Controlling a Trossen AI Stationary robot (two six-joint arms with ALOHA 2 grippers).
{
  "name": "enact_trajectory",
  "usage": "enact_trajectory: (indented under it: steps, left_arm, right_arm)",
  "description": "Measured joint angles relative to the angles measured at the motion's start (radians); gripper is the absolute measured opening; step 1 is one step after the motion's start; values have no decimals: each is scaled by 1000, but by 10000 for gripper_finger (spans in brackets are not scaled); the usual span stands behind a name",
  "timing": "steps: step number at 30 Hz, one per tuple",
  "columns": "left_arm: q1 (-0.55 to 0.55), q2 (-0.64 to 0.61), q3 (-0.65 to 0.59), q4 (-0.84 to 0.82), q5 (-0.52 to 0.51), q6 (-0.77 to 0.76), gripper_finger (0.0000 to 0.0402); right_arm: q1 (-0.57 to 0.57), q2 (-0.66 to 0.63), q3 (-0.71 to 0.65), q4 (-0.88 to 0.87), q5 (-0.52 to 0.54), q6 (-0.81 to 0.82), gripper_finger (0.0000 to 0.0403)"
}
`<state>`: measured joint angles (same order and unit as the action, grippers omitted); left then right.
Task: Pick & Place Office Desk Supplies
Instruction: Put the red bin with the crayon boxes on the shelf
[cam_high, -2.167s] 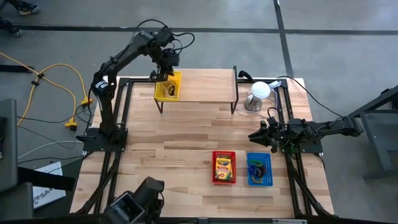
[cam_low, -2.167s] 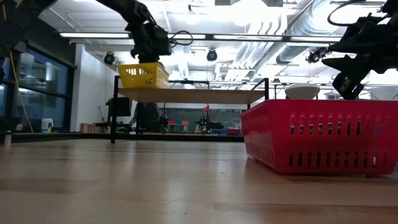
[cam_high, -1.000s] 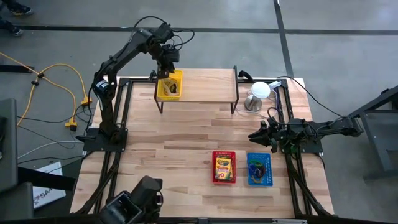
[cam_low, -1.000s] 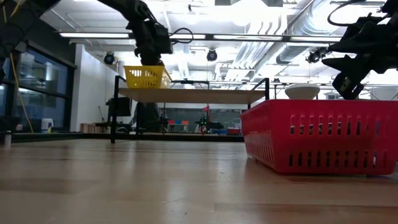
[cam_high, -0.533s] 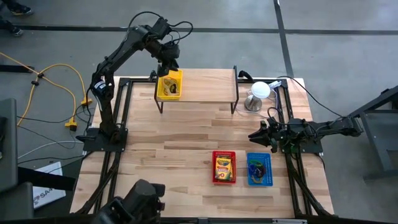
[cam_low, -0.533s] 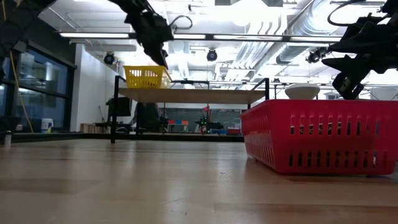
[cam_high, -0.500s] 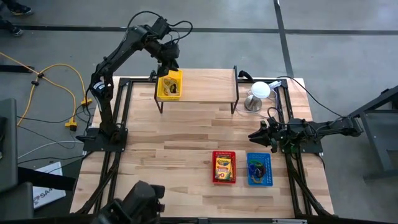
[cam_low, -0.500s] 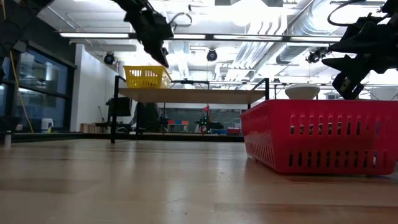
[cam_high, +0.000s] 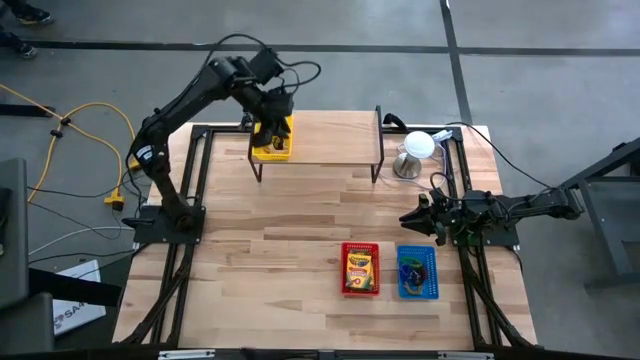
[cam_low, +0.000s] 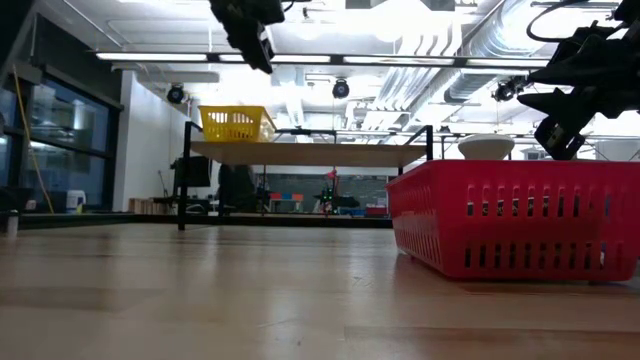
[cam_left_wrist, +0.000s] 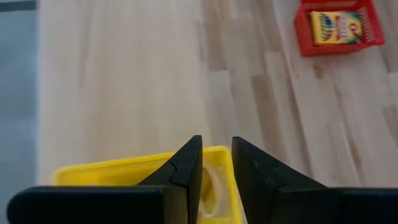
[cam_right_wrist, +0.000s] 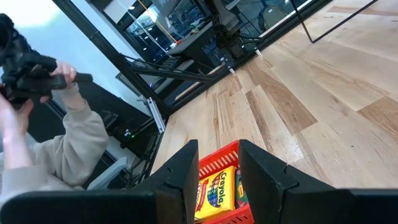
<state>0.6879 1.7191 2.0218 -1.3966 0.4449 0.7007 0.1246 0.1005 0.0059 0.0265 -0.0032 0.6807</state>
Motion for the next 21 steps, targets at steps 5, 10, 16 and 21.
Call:
enact_trajectory:
  steps: [5,10,16,21]
  left_arm:
    - [-63,-85,-147,88,-23,-92,83]
    - [-159,-201,-348,237,-88,-222,83]
    - [-307,-333,-580,393,-229,-383,83]
    - [-409,-406,-714,470,-292,-510,83]
  right_arm:
    - [0,0,0,0,0,0,101]
    - [0,0,0,0,0,0,101]
    - [0,0,0,0,0,0,101]
    - [0,0,0,0,0,0,101]
